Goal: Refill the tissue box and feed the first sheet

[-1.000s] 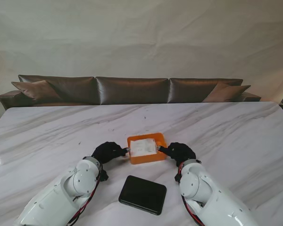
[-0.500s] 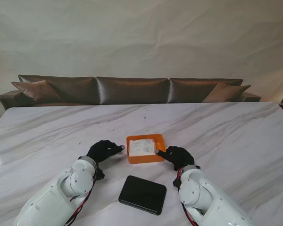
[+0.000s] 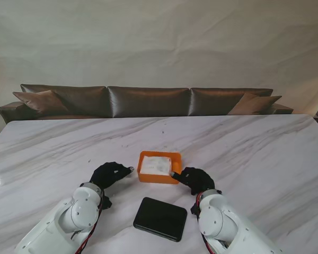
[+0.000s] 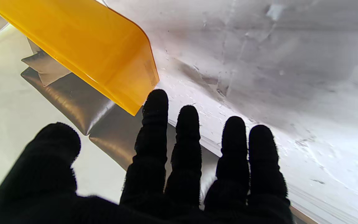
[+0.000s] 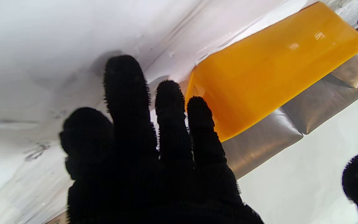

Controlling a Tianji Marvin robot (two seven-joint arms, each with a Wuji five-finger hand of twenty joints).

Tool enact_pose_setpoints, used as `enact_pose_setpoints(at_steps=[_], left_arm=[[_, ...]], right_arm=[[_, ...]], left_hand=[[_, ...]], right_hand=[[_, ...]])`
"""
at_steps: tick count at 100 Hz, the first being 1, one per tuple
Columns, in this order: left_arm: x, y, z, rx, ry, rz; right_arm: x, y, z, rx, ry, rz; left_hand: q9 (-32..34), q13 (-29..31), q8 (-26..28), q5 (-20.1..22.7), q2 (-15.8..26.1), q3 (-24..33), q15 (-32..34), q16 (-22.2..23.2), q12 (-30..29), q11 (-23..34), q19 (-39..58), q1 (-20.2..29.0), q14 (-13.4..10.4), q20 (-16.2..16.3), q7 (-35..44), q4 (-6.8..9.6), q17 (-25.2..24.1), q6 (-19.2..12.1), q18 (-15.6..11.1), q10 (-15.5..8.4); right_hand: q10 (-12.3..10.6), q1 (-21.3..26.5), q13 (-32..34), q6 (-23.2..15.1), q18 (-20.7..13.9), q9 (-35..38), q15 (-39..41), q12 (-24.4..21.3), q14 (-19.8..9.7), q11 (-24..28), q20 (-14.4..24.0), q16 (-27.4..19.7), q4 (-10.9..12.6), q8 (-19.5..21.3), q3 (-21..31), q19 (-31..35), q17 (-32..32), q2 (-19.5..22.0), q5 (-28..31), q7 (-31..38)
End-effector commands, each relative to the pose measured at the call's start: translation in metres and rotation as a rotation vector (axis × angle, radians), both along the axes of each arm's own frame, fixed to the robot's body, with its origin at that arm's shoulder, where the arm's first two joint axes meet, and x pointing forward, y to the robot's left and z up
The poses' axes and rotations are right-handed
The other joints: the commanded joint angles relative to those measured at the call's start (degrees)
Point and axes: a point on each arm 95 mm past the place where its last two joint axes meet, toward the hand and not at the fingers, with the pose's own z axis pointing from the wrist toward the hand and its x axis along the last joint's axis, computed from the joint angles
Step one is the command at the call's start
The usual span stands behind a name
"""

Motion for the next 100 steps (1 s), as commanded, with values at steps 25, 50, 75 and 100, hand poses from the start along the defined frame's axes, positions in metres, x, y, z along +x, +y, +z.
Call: enact_pose_setpoints(at_steps=[25,50,75,100], left_arm=[[-0.035,0.002,-0.002,-0.038,0.034,0.017],[-0.06,-0.008,0.003,-0.088,0.044,0.054],[-0.076,-0.022,0.009,-0.154,0.098,0.052],[-0.081,-0.026,0.004,-0.261,0.187,0.023]], right_arm=[[-0.026,-0.007,0.013,-0.036,0.027,-0.084],[-0.062,-0.007,0.015,-0.03,0.085,-0.2],[-0.099,0.002,0.019,0.01,0.13,-0.263],[-0.129,0.021,0.025,0.044,0.158,-0.294]], left_hand=[[6.74,14.11,-1.23,-0.73,2.58,-2.41,-4.06,-7.95,-4.46,-3.11,19.74,-0.95,4.56,-5.39,-1.45,0.78,8.25,4.88,4.29,5.61],[16.59,27.81,-1.53,6.07,2.15,-0.42,0.48,-13.0,-9.43,-1.52,26.41,-2.02,7.08,-11.92,0.07,0.54,25.6,8.38,6.39,10.27],[26.35,37.51,-2.22,10.77,1.43,-0.14,3.18,-18.8,-12.41,-0.75,29.35,-1.42,9.9,-19.77,0.86,-0.55,36.73,11.41,10.99,12.88],[27.54,38.39,-3.09,11.45,1.18,0.29,3.32,-22.65,-13.32,-2.06,27.37,-0.91,11.02,-23.09,-0.32,-1.26,38.77,13.31,12.68,14.19]], right_hand=[[6.81,-0.54,-7.58,5.71,2.23,-0.51,-15.5,-3.86,3.72,-0.92,-5.25,-10.52,0.66,-2.15,-0.35,-9.73,-2.79,0.78,-0.89,0.71],[10.1,1.74,-8.2,10.14,3.93,-0.87,-13.73,-4.86,6.08,0.07,-9.28,-14.08,0.29,-3.75,-0.28,-11.26,-1.55,-0.57,-0.39,2.22],[11.44,4.67,-7.78,12.18,4.03,-0.79,-13.45,-4.73,7.06,0.49,-12.38,-14.33,-0.26,-4.19,-0.92,-11.6,-0.24,-1.37,0.22,2.24],[12.17,6.9,-7.32,13.31,4.62,-0.01,-13.04,-4.77,7.84,0.62,-14.05,-14.34,-0.35,-4.37,-1.64,-11.76,0.83,-1.88,1.24,2.4]])
